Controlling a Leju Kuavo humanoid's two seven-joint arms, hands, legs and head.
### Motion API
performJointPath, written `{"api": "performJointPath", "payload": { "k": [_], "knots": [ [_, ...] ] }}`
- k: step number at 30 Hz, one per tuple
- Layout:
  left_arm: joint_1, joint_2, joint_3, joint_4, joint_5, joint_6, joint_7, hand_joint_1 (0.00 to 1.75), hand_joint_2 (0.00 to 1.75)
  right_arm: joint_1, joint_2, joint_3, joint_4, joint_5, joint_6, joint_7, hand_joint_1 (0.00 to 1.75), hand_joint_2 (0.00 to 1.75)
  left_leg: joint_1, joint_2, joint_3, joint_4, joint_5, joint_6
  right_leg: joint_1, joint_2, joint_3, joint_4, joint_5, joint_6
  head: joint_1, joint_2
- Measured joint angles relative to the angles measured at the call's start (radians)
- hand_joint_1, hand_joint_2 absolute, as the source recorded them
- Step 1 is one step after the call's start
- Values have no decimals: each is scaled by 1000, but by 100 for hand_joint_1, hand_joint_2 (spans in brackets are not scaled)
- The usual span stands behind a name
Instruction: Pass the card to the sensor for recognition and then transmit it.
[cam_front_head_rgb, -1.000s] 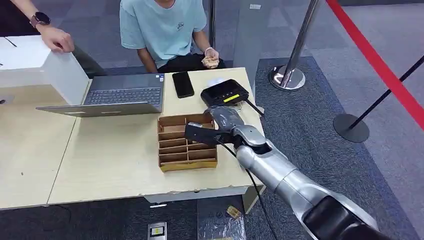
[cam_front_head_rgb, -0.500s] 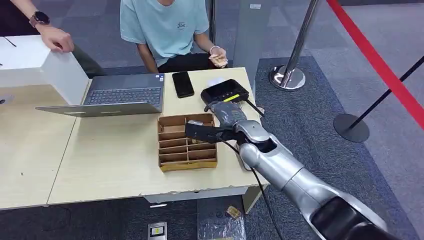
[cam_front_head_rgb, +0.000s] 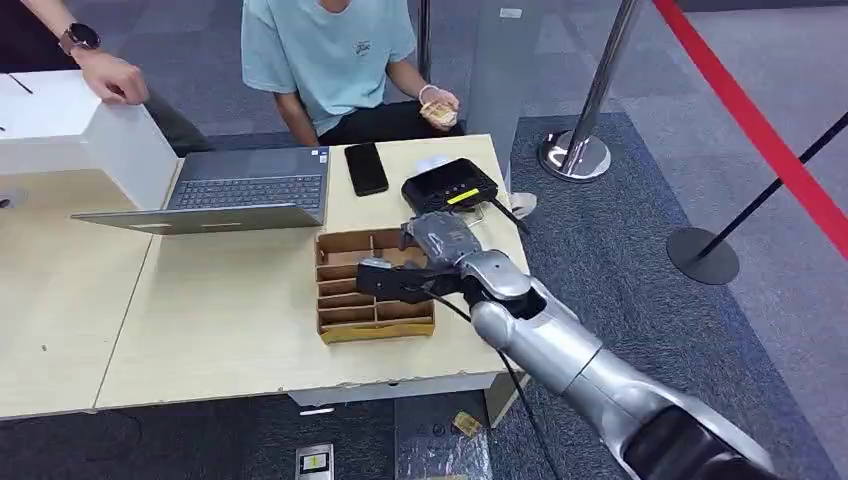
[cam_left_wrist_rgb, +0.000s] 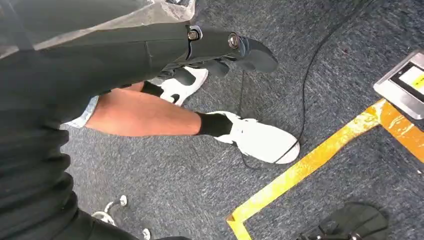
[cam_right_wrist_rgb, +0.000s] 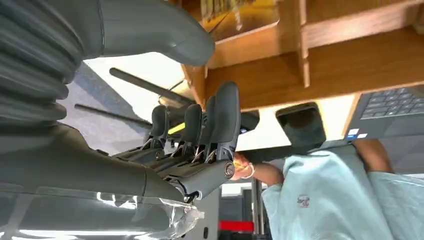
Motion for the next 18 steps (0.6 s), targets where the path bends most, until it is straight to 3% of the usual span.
{"api": "performJointPath", "payload": {
  "k": [13,18],
  "knots": [
    [0,-1,0,0,-2,-3,6,0,175,19,33,12,45,-30,-30,-38,77,175,0,0,0,0,0,0,0,0,0,0,0,0,0,0],
    [3,-1,0,0,-2,-3,6,0,175,21,39,12,75,-44,-43,-45,86,175,0,0,0,0,0,0,0,0,0,0,0,0,0,0]
  ]
}}
